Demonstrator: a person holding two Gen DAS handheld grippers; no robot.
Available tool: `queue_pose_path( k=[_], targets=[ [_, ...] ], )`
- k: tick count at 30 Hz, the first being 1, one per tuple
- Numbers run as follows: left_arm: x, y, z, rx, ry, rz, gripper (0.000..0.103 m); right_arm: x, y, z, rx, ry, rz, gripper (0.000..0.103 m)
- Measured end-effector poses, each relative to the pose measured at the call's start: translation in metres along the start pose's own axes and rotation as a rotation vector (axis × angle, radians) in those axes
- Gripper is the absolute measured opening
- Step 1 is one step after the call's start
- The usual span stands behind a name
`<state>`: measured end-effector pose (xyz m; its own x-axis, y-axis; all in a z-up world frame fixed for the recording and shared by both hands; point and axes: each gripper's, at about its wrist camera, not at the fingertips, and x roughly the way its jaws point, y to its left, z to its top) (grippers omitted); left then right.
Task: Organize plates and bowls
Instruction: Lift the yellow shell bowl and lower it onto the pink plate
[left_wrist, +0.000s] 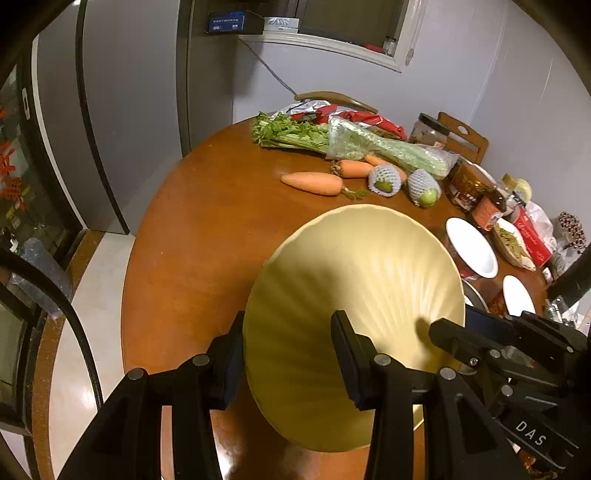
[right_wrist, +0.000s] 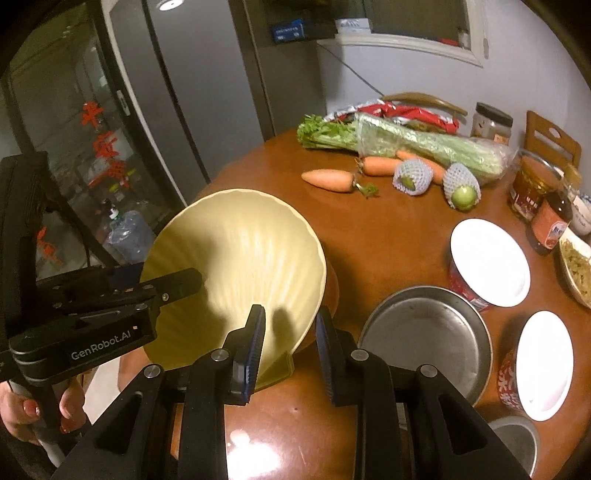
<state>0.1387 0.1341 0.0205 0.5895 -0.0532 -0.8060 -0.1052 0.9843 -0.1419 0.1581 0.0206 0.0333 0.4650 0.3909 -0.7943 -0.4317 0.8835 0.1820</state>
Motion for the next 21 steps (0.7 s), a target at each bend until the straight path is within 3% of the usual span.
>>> queue_pose_path(
  k=[21],
  targets=[
    [0.044, 0.008, -0.001, -0.01, 0.068, 0.048, 0.044, 0.05, -0.009, 0.003, 0.001, 0.09, -0.03, 0.03]
  ],
)
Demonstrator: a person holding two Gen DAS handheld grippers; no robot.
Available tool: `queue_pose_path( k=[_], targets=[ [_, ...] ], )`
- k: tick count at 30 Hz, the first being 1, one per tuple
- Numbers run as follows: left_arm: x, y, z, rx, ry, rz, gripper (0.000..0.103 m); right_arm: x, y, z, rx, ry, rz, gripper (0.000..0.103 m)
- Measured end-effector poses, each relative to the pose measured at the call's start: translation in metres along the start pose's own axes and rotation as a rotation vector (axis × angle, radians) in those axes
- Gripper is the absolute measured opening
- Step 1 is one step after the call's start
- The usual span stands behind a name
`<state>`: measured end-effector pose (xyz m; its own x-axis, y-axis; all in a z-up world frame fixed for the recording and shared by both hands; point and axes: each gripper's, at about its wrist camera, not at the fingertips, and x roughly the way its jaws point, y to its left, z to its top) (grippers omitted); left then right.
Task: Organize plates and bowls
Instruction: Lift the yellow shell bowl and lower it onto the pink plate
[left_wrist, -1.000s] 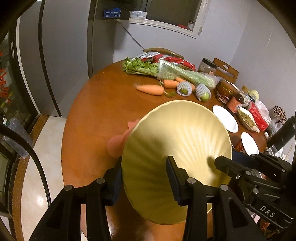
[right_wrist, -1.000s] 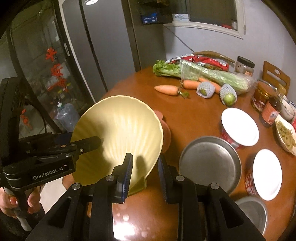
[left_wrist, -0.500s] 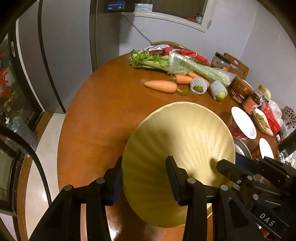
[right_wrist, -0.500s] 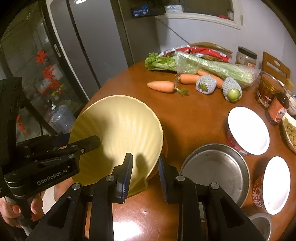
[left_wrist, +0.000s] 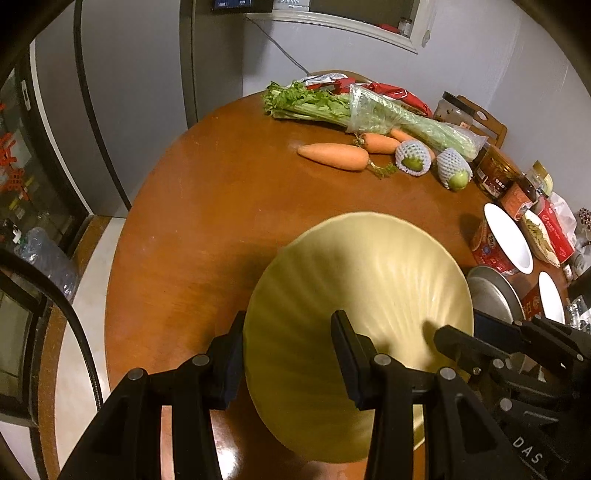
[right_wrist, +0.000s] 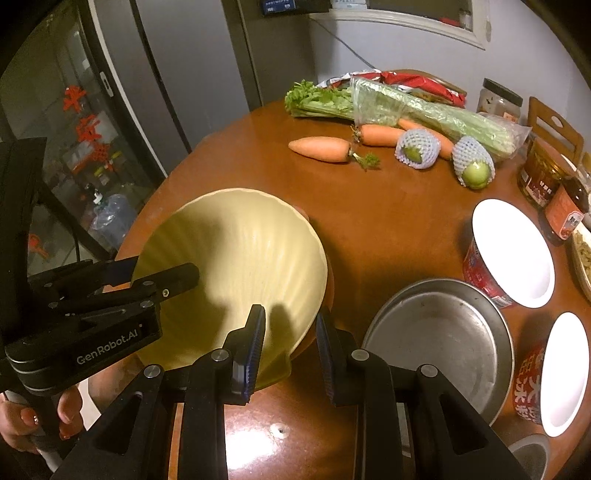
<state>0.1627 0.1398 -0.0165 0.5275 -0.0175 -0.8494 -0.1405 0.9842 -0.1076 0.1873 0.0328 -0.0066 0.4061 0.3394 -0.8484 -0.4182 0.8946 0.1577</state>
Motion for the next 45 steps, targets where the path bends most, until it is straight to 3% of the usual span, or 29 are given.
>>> queue_pose_path(
  k=[15, 22, 27, 45],
  targets=[
    [0.004, -0.002, 0.002, 0.017, -0.019, 0.028, 0.044, 0.009, 0.001, 0.0, -0.012, 0.022, -0.039, 0.03],
    [0.002, 0.003, 0.002, -0.005, -0.024, 0.006, 0.044, 0.01, 0.002, 0.001, -0.015, 0.029, -0.044, 0.03],
    [-0.002, 0.005, 0.001, -0.015, -0.023, -0.002, 0.044, 0.007, 0.001, 0.002, -0.006, 0.017, -0.04, 0.035],
    [-0.025, -0.001, -0.002, 0.0, -0.083, 0.043, 0.048, -0.015, 0.003, 0.0, 0.003, -0.022, -0.013, 0.036]
  ],
)
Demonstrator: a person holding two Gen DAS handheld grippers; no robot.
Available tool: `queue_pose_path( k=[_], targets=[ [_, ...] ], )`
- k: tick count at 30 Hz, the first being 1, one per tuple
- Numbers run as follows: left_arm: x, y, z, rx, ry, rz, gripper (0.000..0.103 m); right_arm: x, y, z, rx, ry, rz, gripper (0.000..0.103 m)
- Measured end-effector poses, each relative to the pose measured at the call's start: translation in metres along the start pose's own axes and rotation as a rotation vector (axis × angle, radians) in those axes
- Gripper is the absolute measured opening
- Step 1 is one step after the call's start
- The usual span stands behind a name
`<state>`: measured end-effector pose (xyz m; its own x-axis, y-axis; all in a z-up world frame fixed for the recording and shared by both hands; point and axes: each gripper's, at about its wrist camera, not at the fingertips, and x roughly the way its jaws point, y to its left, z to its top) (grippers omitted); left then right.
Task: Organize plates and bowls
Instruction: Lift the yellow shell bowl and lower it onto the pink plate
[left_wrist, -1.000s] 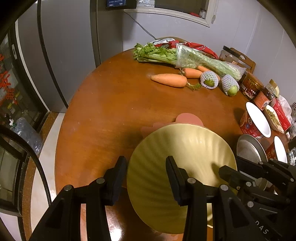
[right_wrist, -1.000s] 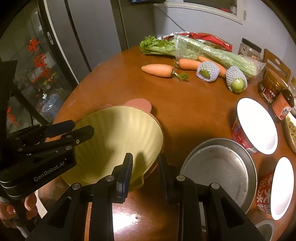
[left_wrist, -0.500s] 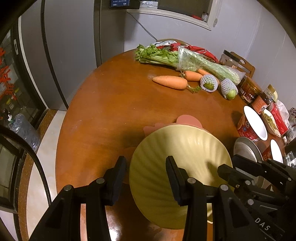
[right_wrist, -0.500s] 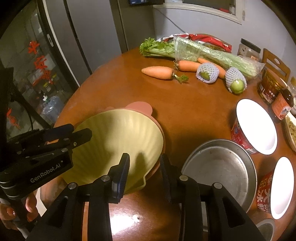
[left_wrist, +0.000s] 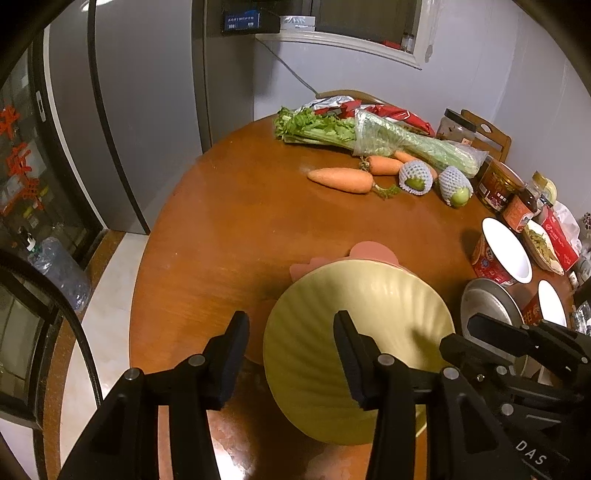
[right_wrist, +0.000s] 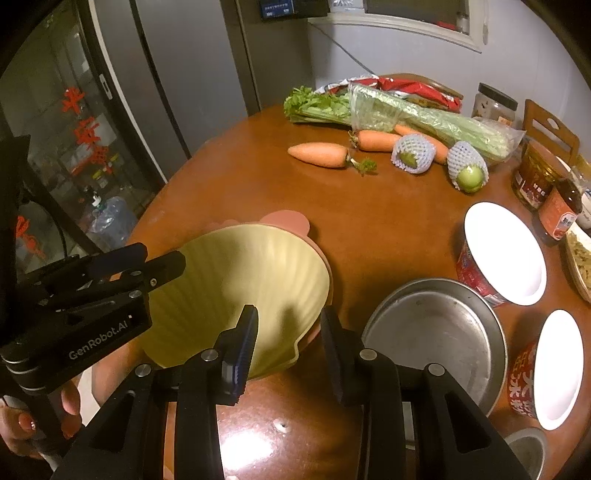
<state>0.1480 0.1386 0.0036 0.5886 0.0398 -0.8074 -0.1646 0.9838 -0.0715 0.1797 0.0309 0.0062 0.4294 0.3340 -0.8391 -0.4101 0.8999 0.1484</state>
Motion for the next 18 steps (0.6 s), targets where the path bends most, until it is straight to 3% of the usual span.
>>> queue_pose_path(
  k=[5, 9, 18],
  targets=[
    [-0.013, -0.007, -0.001, 0.007, -0.017, -0.02, 0.052, -0.017, -0.001, -0.002, 0.003, -0.032, 0.001, 0.037],
    [-0.024, -0.016, 0.0, 0.011, -0.031, -0.045, 0.056, -0.036, -0.005, -0.004, 0.008, -0.07, -0.001, 0.043],
    [-0.045, -0.051, 0.001, 0.065, -0.069, -0.091, 0.057, -0.08, -0.028, -0.01, 0.036, -0.153, -0.026, 0.045]
  ],
)
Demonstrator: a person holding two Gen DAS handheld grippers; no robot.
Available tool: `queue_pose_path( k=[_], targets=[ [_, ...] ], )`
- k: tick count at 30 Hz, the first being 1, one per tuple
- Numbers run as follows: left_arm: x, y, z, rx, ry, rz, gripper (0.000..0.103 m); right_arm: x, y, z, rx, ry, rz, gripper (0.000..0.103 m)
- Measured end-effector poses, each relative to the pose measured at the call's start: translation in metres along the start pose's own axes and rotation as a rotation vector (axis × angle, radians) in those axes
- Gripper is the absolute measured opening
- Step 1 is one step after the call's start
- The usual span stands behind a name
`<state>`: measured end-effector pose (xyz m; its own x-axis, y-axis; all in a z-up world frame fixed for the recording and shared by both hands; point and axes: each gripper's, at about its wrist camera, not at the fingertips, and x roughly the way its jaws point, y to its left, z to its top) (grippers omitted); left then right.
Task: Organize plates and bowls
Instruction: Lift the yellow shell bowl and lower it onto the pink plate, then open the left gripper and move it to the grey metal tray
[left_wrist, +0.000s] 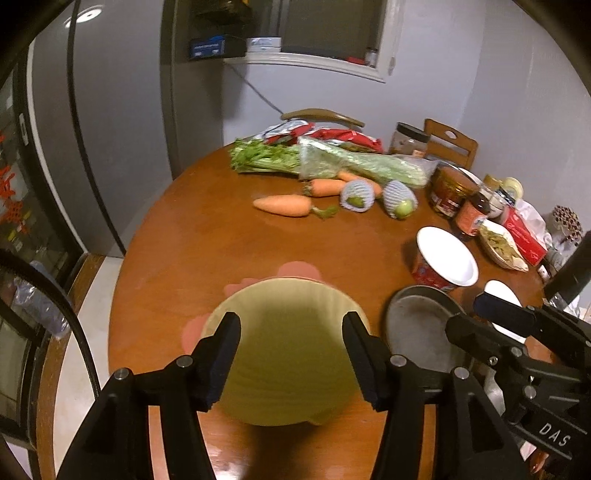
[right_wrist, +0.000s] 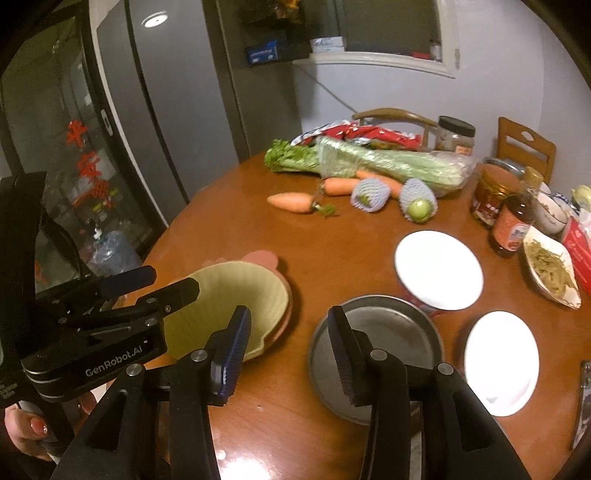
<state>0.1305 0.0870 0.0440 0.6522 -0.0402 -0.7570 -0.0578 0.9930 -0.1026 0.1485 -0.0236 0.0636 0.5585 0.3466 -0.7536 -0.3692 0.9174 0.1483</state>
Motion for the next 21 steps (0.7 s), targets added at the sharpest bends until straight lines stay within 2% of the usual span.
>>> queue_pose_path(
  k=[9, 21],
  targets=[
    [0.006, -0.034, -0.005, 0.039, 0.028, -0.035, 0.057, -0.017, -0.032, -0.007, 0.055, -0.027, -0.018, 0.048],
    [0.029, -0.064, -0.016, 0.09, 0.094, -0.056, 0.057, -0.008, -0.08, -0.026, 0.144, 0.029, -0.045, 0.048]
  ],
)
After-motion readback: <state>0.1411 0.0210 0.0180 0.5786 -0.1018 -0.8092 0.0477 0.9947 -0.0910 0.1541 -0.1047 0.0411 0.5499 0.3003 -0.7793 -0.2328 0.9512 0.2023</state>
